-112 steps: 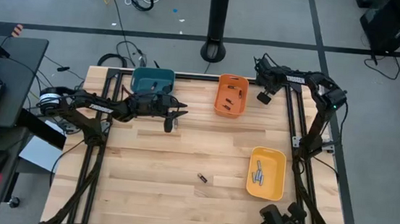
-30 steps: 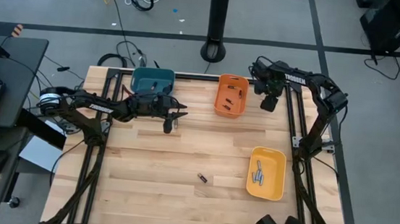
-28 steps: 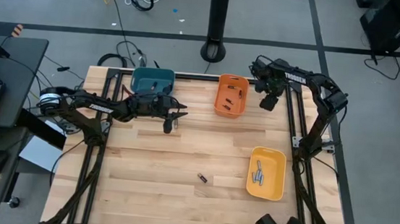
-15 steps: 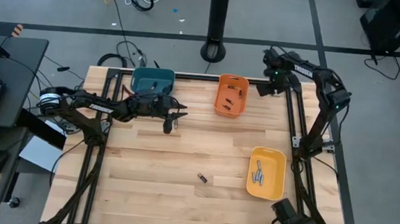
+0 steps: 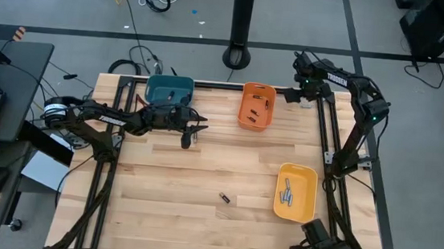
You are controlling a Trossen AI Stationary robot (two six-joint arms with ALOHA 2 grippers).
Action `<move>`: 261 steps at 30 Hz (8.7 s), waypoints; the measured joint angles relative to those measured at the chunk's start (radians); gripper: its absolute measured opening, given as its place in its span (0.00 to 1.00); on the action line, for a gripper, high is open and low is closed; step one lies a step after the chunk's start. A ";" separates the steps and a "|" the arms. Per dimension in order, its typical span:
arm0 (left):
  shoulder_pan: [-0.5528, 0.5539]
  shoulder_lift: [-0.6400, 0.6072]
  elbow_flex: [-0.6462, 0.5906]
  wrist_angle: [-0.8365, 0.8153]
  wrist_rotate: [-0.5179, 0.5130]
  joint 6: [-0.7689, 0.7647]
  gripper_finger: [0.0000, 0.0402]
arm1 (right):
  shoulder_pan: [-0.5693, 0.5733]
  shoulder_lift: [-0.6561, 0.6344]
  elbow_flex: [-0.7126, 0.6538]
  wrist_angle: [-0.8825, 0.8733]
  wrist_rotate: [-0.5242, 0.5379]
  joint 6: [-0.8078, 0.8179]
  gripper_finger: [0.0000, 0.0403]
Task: Sort batteries
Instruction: Put the silver battery into the yellow bin
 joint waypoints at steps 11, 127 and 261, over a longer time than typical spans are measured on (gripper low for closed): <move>0.000 0.000 0.000 -0.002 0.000 -0.001 0.34 | 0.013 0.097 -0.001 0.018 0.037 0.012 0.75; 0.000 0.000 0.000 -0.040 0.000 0.028 0.34 | 0.267 0.019 -0.198 -0.010 0.206 -1.077 0.11; 0.000 0.000 0.000 -0.039 0.000 0.026 0.34 | 0.694 -0.458 -0.063 -0.160 -0.002 -0.311 0.07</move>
